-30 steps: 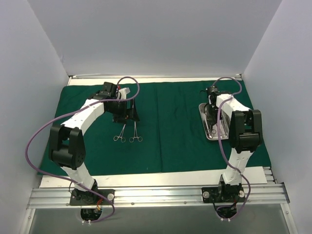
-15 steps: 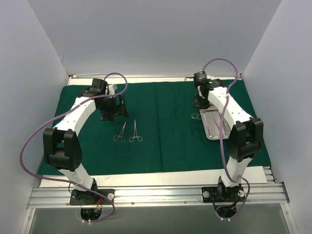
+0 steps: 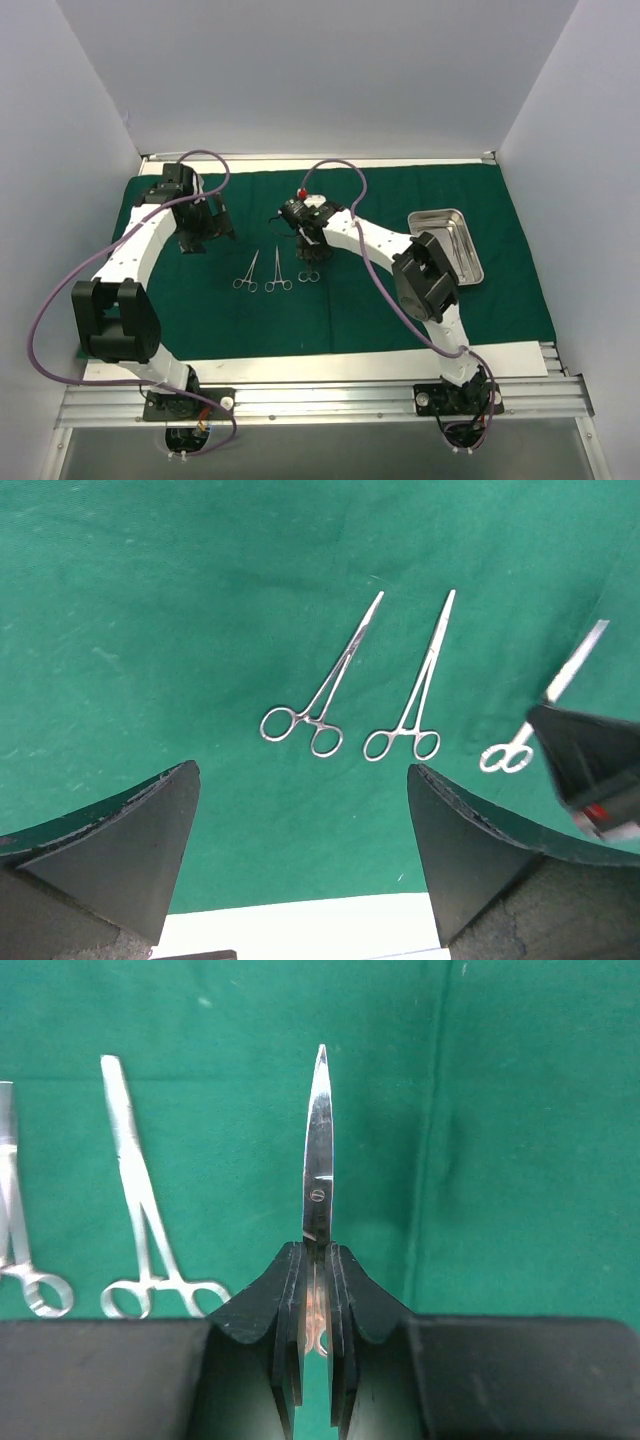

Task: Open and lay out the surgical kit
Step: Place the medical item in the surgical kit.

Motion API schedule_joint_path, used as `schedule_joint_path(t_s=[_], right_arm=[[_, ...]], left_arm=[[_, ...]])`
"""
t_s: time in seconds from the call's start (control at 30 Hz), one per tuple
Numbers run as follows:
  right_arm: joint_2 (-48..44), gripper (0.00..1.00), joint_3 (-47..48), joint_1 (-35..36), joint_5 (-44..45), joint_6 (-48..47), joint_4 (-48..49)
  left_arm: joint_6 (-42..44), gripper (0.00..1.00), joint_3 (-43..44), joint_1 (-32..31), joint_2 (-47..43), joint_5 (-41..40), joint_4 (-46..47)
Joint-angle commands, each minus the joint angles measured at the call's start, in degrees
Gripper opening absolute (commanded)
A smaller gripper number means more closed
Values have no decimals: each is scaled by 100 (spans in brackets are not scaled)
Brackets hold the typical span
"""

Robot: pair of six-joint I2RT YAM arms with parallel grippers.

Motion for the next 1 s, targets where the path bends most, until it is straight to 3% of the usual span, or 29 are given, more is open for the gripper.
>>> schedule_joint_path(t_s=[0.0,0.7,0.77,0.8,0.9,0.97], right_arm=[[-5,0,222,1,316,115,-68],[628,0,142,230,105,-113,11],[699,8,247,195,78,-280,-24],[716,26,300,186,87,-342,-68],[551,46,590,89,131,-509,-498],[174,49,739,-16,61,-606,-858]], left_arm=[[23,94,-78,186,-304,163,27],[155,94,-438,309,-523,726,273],[155,94,-482,318,-497,761,317],[147,94,-491,318,-488,761,326],[164,94,-535,318,-445,822,282],[164,94,-570,327,-436,849,264]])
